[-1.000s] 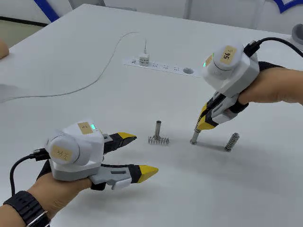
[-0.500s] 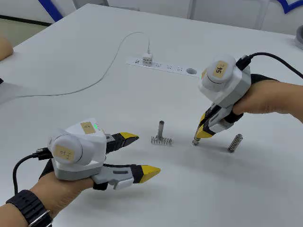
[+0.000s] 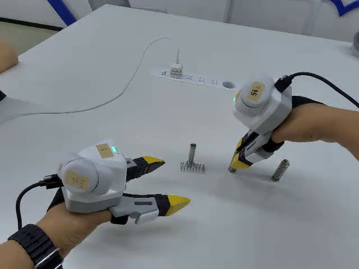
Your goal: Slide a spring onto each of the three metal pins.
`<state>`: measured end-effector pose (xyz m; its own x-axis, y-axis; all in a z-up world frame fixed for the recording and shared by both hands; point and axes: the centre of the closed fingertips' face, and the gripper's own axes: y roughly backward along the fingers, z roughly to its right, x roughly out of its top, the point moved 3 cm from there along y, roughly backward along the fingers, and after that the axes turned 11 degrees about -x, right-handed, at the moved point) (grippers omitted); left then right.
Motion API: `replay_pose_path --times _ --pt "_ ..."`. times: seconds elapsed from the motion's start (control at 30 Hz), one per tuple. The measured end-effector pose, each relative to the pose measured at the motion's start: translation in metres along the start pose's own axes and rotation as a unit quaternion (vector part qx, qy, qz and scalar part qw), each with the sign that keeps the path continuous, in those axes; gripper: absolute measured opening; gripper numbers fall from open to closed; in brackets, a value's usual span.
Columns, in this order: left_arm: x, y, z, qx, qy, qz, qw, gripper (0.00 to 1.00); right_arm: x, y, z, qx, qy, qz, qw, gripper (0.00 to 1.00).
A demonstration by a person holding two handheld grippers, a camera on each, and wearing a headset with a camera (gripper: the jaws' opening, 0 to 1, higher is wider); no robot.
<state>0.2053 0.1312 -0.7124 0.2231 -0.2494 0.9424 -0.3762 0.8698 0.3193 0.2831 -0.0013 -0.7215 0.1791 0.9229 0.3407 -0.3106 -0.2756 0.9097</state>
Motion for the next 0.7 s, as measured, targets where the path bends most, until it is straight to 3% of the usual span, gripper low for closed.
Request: replay_pose_path --times 0.37,0.7 --pt "0.001 0.000 0.000 0.001 0.000 0.001 1.0000 0.57 0.002 0.003 0.000 -0.005 0.006 0.007 0.9999 0.17" --pt "0.002 0.000 0.001 0.000 -0.002 -0.001 1.0000 0.57 0.016 0.015 -0.002 -0.020 0.023 0.030 0.9991 0.22"
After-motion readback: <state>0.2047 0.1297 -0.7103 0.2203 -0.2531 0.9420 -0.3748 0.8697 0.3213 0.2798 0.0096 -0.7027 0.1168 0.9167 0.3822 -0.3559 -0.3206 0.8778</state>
